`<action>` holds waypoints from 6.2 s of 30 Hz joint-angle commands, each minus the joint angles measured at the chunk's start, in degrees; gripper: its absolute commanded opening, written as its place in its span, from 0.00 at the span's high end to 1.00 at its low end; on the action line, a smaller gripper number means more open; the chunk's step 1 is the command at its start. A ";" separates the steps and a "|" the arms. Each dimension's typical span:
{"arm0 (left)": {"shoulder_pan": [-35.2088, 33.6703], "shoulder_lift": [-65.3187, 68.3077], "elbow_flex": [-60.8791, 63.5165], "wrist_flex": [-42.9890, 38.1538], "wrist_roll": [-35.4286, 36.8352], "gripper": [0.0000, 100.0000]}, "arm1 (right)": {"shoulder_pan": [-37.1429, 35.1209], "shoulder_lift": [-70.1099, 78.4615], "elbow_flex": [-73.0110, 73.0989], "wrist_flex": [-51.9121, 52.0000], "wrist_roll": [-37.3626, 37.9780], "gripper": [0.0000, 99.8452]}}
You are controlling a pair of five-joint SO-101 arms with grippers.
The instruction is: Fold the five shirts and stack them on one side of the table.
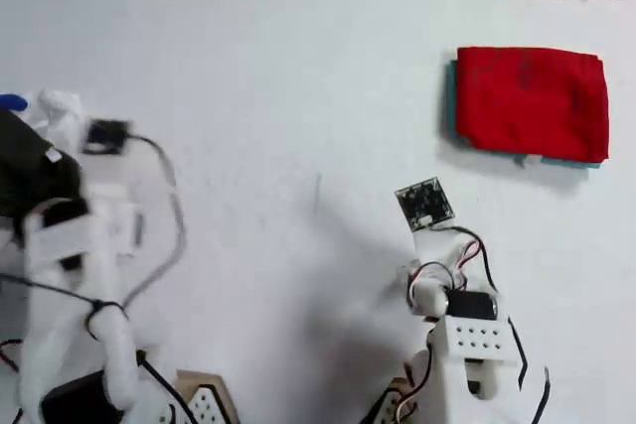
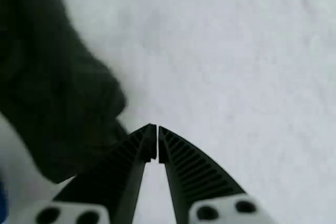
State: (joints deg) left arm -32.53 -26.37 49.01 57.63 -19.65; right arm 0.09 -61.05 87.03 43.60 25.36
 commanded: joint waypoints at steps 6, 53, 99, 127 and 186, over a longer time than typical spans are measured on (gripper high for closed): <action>-16.70 15.30 -31.34 10.99 -7.38 0.73 | -0.57 -1.36 -0.35 -0.57 -0.35 0.97; 8.88 27.34 -92.44 44.75 -5.27 0.97 | -0.57 -1.27 -0.35 -0.48 -0.35 0.97; -20.13 0.18 -20.88 26.46 -30.15 0.97 | -3.91 -1.10 -11.16 6.11 -0.26 0.86; -28.84 0.00 -19.12 21.80 -31.47 0.97 | -44.88 61.58 -67.69 15.25 -11.34 0.80; 20.57 -0.18 -67.47 43.87 1.05 0.97 | -0.84 43.56 -99.87 39.60 0.70 0.98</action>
State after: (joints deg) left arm -14.15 -25.67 -13.05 100.88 -19.47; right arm -4.57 -10.33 -10.81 82.90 24.57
